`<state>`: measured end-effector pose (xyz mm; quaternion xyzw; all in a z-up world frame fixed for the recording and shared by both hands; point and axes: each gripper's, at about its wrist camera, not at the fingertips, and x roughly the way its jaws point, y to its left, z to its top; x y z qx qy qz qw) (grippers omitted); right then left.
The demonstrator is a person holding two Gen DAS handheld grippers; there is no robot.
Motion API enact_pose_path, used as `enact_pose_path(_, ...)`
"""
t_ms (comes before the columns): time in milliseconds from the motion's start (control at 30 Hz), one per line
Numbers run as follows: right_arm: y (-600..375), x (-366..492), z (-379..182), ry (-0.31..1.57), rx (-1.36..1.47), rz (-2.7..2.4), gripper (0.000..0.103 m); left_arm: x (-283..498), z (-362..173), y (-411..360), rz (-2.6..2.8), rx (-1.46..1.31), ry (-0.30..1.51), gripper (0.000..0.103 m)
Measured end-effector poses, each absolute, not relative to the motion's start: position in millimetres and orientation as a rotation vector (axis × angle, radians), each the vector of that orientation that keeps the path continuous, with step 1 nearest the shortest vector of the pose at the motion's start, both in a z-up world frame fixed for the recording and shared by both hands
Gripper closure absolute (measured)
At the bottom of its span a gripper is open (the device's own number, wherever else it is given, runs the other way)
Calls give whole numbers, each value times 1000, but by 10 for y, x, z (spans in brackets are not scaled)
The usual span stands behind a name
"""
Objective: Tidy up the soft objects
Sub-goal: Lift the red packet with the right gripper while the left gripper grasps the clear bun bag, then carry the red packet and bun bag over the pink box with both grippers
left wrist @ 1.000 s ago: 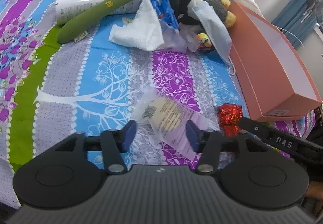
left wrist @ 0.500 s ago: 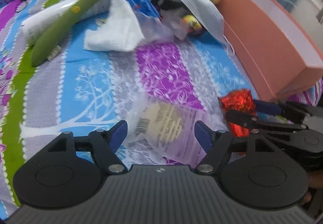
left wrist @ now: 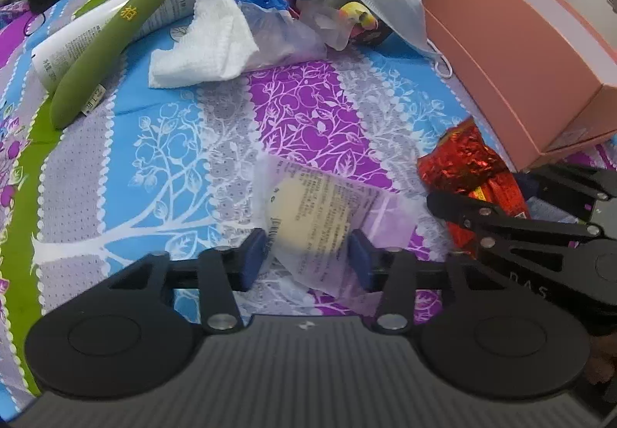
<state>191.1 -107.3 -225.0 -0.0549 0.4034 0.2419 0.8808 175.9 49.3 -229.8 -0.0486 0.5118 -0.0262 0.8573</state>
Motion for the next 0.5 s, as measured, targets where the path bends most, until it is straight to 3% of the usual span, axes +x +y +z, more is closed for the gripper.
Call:
enact_pose_path(133,-1073,1888,-2219,828,-118,511,83,1731,-2270,458,-36,-126,1065,62)
enact_pose_path(500,-1167,1832,-1985,807,-110,503,83,1573,-2064,419,-1,-253,1021,66)
